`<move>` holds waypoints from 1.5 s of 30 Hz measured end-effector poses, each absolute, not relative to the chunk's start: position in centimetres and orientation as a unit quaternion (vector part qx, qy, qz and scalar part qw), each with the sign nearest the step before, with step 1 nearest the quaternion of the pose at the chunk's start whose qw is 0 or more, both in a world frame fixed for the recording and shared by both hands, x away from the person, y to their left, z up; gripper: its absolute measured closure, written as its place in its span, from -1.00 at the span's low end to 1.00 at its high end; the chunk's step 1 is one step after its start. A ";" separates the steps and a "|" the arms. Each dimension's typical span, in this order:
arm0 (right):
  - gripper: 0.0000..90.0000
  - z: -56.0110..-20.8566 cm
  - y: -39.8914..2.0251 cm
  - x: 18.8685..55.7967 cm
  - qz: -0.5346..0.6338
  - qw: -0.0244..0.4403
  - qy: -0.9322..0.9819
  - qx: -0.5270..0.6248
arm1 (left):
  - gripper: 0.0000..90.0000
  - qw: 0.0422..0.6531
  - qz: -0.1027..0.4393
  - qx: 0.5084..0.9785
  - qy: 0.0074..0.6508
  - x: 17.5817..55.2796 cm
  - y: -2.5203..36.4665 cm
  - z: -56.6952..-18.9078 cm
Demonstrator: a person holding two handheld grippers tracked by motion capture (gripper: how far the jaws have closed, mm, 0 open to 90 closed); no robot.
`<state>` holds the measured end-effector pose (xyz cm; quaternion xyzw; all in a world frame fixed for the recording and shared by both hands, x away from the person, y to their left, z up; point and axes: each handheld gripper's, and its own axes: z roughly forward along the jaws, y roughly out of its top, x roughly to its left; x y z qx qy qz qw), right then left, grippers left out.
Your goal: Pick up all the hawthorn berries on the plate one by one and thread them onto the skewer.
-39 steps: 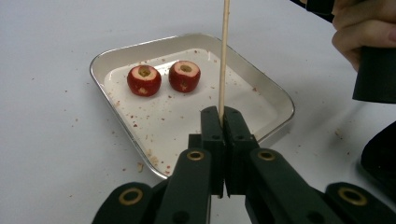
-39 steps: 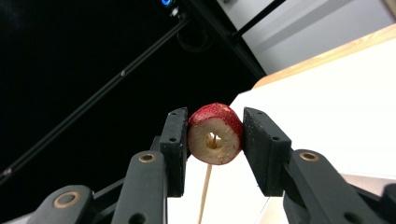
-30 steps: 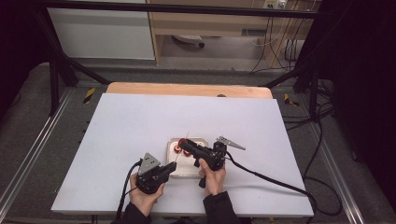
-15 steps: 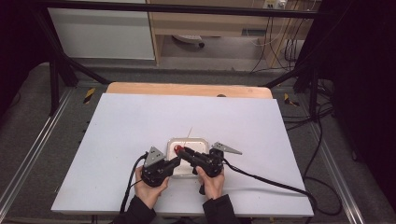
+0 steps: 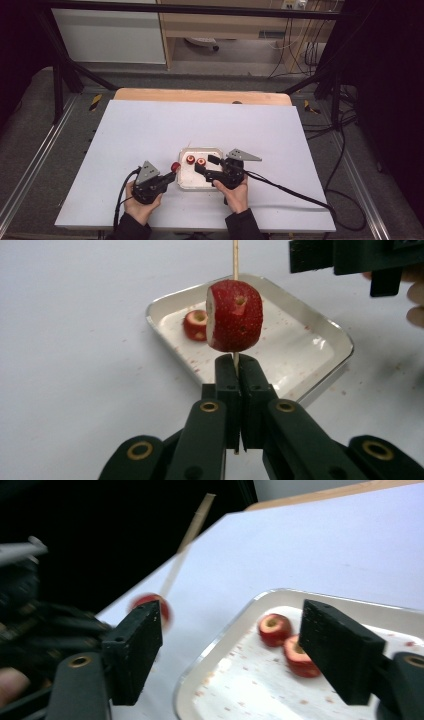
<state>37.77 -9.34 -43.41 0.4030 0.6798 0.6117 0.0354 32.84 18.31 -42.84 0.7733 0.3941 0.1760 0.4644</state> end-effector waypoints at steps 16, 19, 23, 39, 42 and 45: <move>-0.50 -40.7 -8.1 41.0 0.421 0.062 0.831 0.359 | 0.96 0.433 0.191 0.791 0.388 32.0 22.0 -43.1; -0.45 -40.2 -7.4 42.0 0.376 0.069 0.858 0.343 | 0.96 0.431 0.186 0.792 0.390 32.2 22.2 -43.4; -0.38 -39.9 -6.3 43.2 0.314 0.070 0.890 0.323 | 0.96 0.429 0.184 0.794 0.390 32.3 22.4 -43.6; 0.06 -40.9 -3.0 47.0 0.218 0.023 0.925 0.311 | 0.96 0.426 0.177 0.797 0.391 32.3 22.3 -44.0; 0.13 -41.0 -2.9 47.4 0.217 0.016 0.924 0.316 | 0.96 0.426 0.177 0.797 0.391 32.3 22.3 -44.0; 0.17 -41.2 -3.0 47.7 0.203 0.012 0.926 0.319 | 0.96 0.426 0.178 0.797 0.390 32.4 22.3 -44.0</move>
